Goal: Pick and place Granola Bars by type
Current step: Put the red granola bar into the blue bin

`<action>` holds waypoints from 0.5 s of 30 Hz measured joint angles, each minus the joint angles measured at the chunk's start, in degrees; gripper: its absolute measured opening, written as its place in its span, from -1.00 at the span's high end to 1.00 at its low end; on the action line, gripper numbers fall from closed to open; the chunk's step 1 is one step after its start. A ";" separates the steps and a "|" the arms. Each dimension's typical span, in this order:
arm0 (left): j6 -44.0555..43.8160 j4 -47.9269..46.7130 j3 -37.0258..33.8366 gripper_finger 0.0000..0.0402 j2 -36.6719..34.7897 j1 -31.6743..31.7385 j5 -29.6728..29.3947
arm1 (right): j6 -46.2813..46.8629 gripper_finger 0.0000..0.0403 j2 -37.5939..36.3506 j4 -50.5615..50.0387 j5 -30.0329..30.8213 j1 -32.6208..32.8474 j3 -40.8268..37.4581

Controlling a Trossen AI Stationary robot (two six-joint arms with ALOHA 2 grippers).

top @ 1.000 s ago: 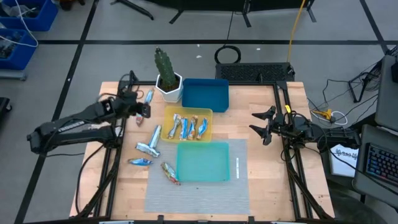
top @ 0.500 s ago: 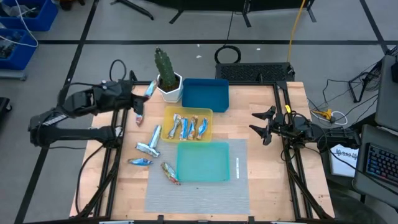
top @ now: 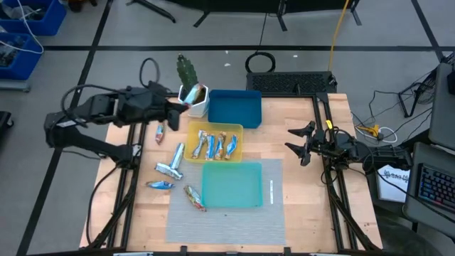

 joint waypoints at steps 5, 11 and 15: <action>0.13 0.31 7.12 0.95 9.29 -2.75 -5.40 | 0.02 -0.38 0.00 0.00 0.00 0.02 -0.02; 0.41 4.25 12.66 0.95 19.15 -2.25 -6.99 | 0.01 -0.38 0.00 0.01 0.00 0.01 0.00; 0.33 9.03 17.02 0.95 25.34 -1.20 -6.45 | 0.02 -0.38 0.00 0.01 0.00 0.01 -0.01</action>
